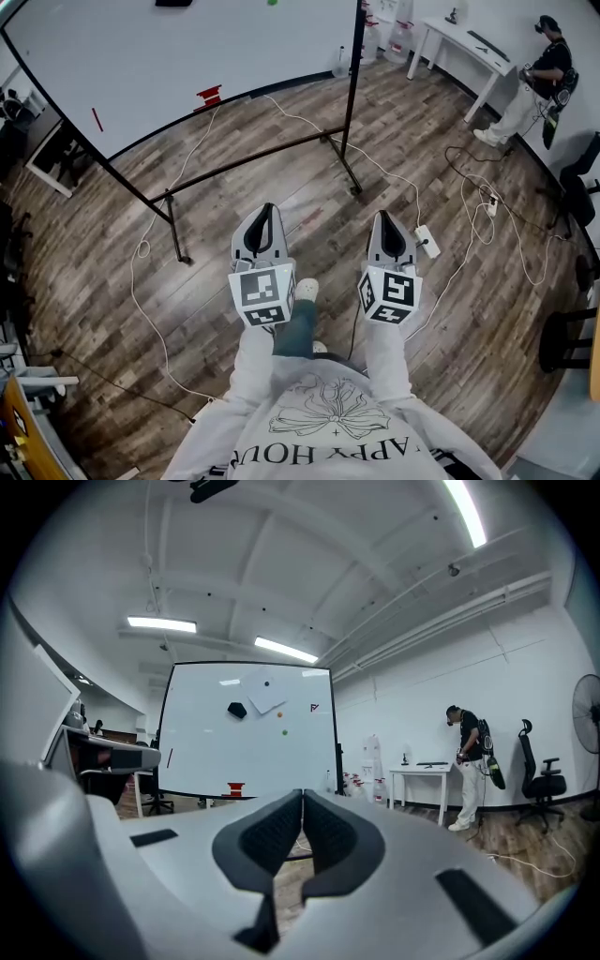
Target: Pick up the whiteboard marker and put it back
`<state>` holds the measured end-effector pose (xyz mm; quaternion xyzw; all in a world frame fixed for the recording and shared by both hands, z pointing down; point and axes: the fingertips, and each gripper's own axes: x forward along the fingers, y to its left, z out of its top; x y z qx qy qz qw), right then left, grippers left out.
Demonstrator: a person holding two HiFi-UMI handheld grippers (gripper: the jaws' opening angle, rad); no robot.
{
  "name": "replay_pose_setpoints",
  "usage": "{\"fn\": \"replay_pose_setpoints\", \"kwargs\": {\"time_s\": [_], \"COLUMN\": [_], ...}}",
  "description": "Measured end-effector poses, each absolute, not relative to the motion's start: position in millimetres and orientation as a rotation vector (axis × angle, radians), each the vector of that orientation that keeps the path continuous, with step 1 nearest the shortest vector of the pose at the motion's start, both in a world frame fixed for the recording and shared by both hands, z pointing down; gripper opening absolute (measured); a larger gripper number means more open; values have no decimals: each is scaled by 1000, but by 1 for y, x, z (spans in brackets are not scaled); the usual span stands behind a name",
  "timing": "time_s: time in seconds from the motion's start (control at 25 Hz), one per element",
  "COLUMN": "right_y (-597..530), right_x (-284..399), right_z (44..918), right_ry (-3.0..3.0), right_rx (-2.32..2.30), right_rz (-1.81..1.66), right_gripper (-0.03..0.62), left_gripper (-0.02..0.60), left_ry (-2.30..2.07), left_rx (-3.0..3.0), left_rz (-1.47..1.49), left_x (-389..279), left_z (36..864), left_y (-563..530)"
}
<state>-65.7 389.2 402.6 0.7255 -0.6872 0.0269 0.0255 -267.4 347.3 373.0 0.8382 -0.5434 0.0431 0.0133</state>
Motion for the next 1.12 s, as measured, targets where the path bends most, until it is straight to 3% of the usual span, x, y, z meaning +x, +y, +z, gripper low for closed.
{"fn": "replay_pose_setpoints", "kwargs": {"time_s": [0.88,1.0,1.12], "right_y": [123,104,86], "right_x": [12,26,36], "right_z": [391,393,400], "right_ry": [-1999,-1977,-1966], "right_rx": [2326,2347,2353], "right_rz": [12,30,56], "right_gripper": [6,6,5], "left_gripper": [11,86,86], "left_ry": [-1491,-1435,-1408], "left_rx": [2722,2736,2739], "left_rz": [52,68,89], "left_x": [-169,-152,-140], "left_z": [365,369,376], "left_y": [54,32,12]}}
